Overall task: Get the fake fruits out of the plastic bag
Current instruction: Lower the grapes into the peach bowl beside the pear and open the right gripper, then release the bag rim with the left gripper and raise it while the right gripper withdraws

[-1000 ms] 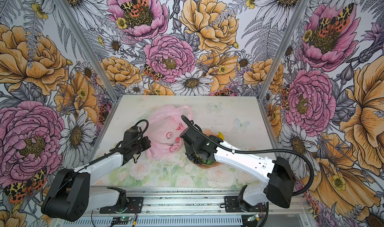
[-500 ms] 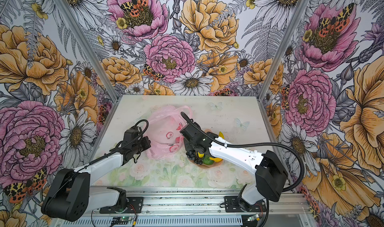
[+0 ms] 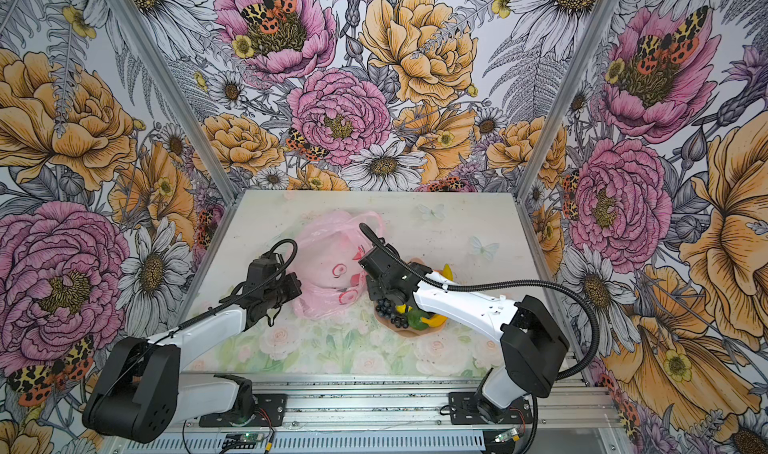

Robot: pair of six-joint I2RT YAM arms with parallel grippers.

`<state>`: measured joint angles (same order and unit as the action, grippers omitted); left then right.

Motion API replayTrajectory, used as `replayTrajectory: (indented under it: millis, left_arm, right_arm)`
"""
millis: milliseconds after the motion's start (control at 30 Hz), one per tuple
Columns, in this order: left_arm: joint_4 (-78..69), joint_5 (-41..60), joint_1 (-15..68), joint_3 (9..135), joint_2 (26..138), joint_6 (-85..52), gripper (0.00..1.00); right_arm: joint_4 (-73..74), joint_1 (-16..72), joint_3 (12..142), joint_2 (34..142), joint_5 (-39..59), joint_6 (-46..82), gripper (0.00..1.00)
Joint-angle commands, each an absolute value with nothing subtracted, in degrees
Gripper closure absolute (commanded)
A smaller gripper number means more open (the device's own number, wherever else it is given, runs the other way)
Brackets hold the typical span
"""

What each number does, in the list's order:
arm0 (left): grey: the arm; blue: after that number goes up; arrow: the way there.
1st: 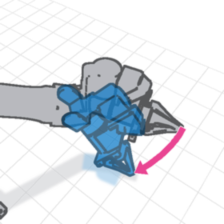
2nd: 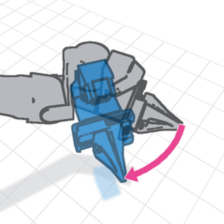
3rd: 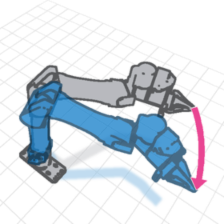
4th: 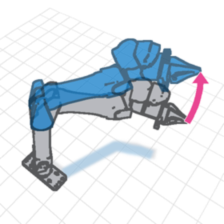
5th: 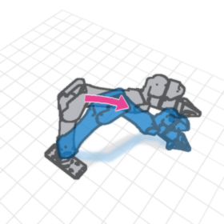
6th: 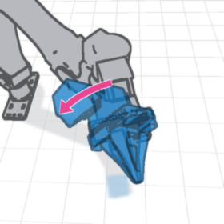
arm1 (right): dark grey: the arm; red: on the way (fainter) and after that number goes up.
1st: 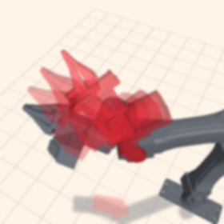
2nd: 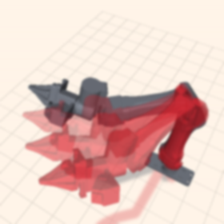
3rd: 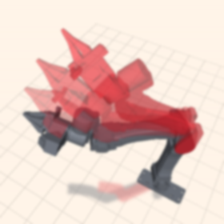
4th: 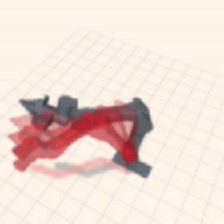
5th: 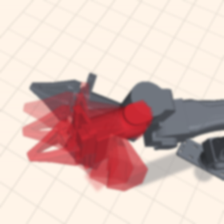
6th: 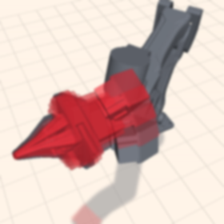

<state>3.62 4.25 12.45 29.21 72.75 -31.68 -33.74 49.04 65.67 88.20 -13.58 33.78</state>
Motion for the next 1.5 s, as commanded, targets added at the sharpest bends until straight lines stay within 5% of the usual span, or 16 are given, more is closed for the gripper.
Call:
replayTrajectory:
  millis: [0,300,800,1467]
  left_arm:
    - [3.2,4.0,11.8,29.7,72.7,-30.5,1.00]
    - [3.7,3.3,12.0,29.9,72.3,-30.4,1.00]
    - [15.5,-3.3,17.8,42.9,75.2,-31.3,1.00]
    - [42.2,9.7,18.8,107.0,121.7,-6.4,1.00]
  right_arm:
    - [-32.4,48.7,65.1,86.0,-13.6,33.6,0.76]
    - [-32.7,48.7,63.0,79.8,-13.9,33.8,0.65]
    - [-32.6,47.1,48.7,54.0,-25.2,40.5,0.43]
    - [-32.8,43.2,42.0,39.9,-27.1,40.1,0.18]
